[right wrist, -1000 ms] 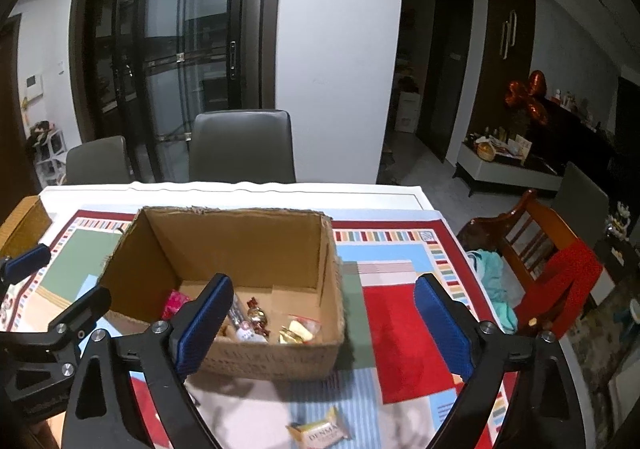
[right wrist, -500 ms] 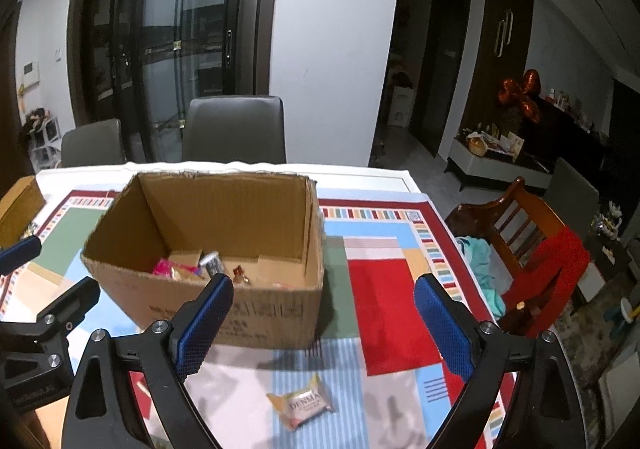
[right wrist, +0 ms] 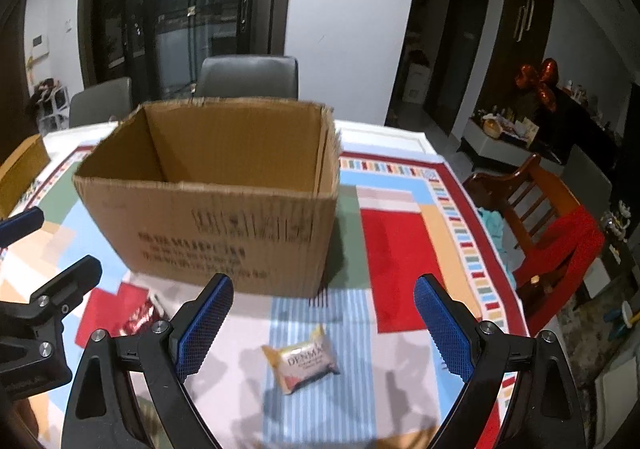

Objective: Organize snacks
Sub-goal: 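Withdraw both tools from the box toward the remaining snacks, then grasp the red wrapped bar with the left tool while the right tool grasps the DENMAS packet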

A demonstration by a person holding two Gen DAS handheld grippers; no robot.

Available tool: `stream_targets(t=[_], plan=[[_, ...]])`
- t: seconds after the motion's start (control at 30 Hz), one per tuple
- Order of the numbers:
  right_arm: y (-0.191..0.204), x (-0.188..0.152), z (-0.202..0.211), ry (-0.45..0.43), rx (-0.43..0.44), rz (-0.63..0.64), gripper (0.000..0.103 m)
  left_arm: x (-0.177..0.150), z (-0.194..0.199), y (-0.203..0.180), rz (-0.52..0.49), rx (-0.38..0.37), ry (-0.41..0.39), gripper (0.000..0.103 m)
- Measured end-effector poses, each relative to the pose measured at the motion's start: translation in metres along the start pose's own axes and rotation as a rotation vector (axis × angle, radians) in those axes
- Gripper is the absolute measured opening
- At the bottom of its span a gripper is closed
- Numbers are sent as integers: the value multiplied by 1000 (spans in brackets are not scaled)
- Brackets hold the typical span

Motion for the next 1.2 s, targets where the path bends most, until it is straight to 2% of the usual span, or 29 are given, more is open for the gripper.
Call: stream_targets(t=[0.67,0.83,1.2], plan=[[27,-45,-42,125,68,60,93,-50,-36,5,-38,20,86,94],[30,-55,-53,162,68,70,93,-62,-52,6,-70,45,110,87],[33,-64,-67,196,82,58,93,-75,-70,11,-61,56,154,75]])
Point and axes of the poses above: each gripper's, at about its wrist camera, not at the fingertips, and z roughly against the way its jaws point, y to its left, x to its top, the point moved 7 cm from there along -z, roughly the way its jaws point, and after that the axes turned 12 degrees about z, right-handed, at the moved point
